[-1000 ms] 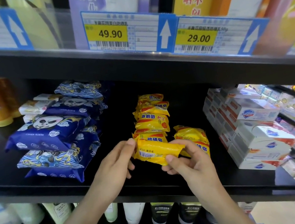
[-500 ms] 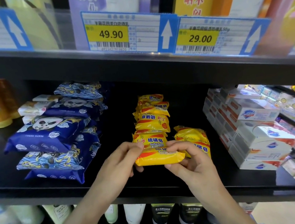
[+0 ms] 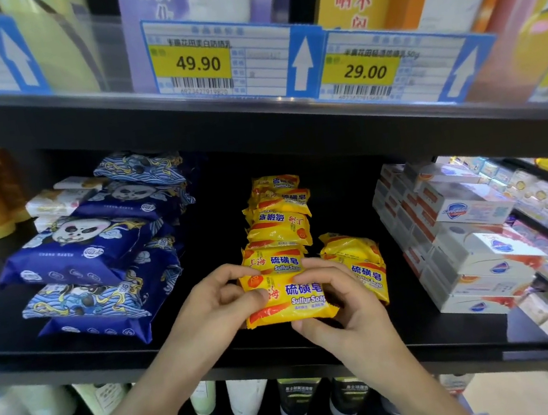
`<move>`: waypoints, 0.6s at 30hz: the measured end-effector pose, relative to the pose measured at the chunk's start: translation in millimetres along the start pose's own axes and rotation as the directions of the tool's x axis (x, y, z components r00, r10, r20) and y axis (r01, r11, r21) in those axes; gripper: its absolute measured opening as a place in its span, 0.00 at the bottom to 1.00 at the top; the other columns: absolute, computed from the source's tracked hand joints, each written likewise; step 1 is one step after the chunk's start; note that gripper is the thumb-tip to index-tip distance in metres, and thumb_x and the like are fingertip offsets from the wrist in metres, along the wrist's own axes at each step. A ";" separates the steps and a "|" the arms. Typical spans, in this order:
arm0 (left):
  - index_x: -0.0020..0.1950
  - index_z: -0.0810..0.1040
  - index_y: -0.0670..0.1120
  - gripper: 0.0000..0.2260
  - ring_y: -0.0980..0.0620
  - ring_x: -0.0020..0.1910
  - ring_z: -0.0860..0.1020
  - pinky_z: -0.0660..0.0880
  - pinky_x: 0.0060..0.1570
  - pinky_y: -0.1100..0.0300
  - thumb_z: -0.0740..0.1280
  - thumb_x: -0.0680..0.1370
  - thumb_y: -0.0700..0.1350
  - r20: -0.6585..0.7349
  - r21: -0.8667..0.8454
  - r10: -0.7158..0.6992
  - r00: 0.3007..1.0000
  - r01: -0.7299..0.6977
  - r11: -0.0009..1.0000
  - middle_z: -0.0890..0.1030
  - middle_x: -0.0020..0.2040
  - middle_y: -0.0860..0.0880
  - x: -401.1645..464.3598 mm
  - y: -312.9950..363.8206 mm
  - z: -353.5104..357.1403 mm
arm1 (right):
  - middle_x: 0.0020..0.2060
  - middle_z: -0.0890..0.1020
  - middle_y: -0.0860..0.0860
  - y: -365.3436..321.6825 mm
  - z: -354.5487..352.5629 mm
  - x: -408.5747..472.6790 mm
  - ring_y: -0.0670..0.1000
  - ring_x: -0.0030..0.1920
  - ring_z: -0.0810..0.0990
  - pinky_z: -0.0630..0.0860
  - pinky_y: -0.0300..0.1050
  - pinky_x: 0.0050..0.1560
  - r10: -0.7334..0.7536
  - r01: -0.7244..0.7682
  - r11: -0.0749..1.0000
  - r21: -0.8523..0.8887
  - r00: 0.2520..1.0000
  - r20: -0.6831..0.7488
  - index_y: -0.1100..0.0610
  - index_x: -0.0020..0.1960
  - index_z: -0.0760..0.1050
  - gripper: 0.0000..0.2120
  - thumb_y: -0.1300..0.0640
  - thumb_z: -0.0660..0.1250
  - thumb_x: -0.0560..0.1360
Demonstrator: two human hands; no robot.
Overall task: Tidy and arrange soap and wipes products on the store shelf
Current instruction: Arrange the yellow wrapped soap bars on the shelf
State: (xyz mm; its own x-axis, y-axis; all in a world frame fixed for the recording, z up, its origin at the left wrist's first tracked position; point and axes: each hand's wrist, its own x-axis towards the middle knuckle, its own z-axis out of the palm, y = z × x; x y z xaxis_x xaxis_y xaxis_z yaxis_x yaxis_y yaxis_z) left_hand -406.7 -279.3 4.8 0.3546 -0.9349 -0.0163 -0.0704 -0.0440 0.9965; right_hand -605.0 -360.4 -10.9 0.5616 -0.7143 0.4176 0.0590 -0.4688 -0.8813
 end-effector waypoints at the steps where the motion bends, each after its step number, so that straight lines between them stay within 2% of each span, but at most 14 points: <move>1: 0.60 0.81 0.53 0.11 0.49 0.47 0.87 0.78 0.50 0.57 0.74 0.79 0.43 0.002 -0.007 0.001 1.000 -0.001 1.000 0.88 0.45 0.46 -0.1 -0.1 -0.7 | 0.67 0.76 0.42 -0.3 0.2 0.1 0.51 0.71 0.74 0.78 0.50 0.64 -0.013 0.013 0.999 -0.034 1.000 0.001 0.44 0.60 0.82 0.25 0.66 0.79 0.70; 3: 0.60 0.81 0.53 0.12 0.48 0.47 0.87 0.78 0.51 0.56 0.74 0.78 0.41 -0.013 -0.025 0.015 1.000 -0.016 1.000 0.88 0.46 0.45 -1.8 -0.6 -0.8 | 0.68 0.75 0.41 -2.3 1.4 -0.6 0.50 0.73 0.71 0.75 0.51 0.68 -0.003 0.005 0.991 -0.130 1.000 0.016 0.40 0.61 0.81 0.24 0.60 0.80 0.70; 6: 0.59 0.82 0.54 0.14 0.47 0.46 0.87 0.79 0.48 0.57 0.74 0.78 0.39 -0.059 -0.022 0.054 0.997 -0.055 0.998 0.87 0.45 0.45 -3.9 -2.7 1.6 | 0.71 0.72 0.35 -8.2 1.3 -1.2 0.45 0.75 0.64 0.63 0.41 0.70 -0.025 0.033 0.928 -0.370 0.999 0.026 0.35 0.63 0.77 0.25 0.47 0.78 0.69; 8: 0.60 0.82 0.54 0.15 0.47 0.46 0.88 0.80 0.50 0.56 0.75 0.77 0.39 -0.053 -0.018 0.071 0.996 -0.072 0.997 0.88 0.46 0.45 -3.9 -4.4 2.4 | 0.72 0.69 0.33 -12.7 -1.8 0.5 0.45 0.77 0.59 0.60 0.41 0.71 -0.063 0.091 0.858 -0.505 0.995 0.071 0.35 0.65 0.76 0.24 0.42 0.76 0.70; 11: 0.60 0.82 0.54 0.16 0.47 0.48 0.88 0.80 0.51 0.57 0.77 0.74 0.44 -0.023 -0.046 0.089 0.996 -0.090 0.995 0.88 0.48 0.45 -3.1 -5.6 0.4 | 0.72 0.66 0.30 -19.9 -8.1 4.4 0.43 0.78 0.55 0.60 0.44 0.74 -0.085 0.193 0.717 -0.670 0.978 0.191 0.36 0.67 0.72 0.24 0.40 0.74 0.73; 13: 0.62 0.81 0.54 0.20 0.47 0.49 0.88 0.80 0.52 0.57 0.77 0.71 0.49 0.018 -0.051 0.102 0.995 -0.101 0.994 0.88 0.49 0.45 -4.0 -6.1 -1.2 | 0.69 0.69 0.30 -25.8 -10.4 7.7 0.42 0.75 0.59 0.64 0.46 0.73 -0.109 0.251 0.636 -0.730 0.965 0.237 0.38 0.66 0.71 0.23 0.40 0.73 0.74; 16: 0.66 0.78 0.55 0.23 0.49 0.51 0.87 0.78 0.54 0.58 0.76 0.71 0.51 0.070 -0.018 0.115 0.991 -0.114 0.993 0.89 0.50 0.46 -4.1 -6.8 -0.5 | 0.63 0.73 0.33 -35.1 -12.8 13.7 0.44 0.68 0.65 0.67 0.46 0.66 -0.135 0.309 0.533 -0.788 0.950 0.282 0.40 0.66 0.71 0.21 0.43 0.73 0.75; 18: 0.66 0.78 0.54 0.23 0.52 0.52 0.87 0.78 0.55 0.59 0.74 0.72 0.53 0.053 -0.030 0.117 0.992 -0.116 0.993 0.89 0.50 0.48 -3.8 -6.8 0.9 | 0.62 0.74 0.36 -40.8 -20.1 19.9 0.44 0.66 0.67 0.67 0.45 0.64 -0.104 0.304 0.522 -0.797 0.950 0.294 0.40 0.68 0.71 0.22 0.44 0.72 0.76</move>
State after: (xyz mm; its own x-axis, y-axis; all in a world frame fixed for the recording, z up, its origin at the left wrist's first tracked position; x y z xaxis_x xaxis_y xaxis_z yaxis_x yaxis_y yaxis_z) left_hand -408.4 -275.8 -2.1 0.2942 -0.9509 0.0966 -0.0827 0.0754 0.9937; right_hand -612.9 -365.9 37.8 0.7703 -0.4768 0.4234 -0.4560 -0.8760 -0.1568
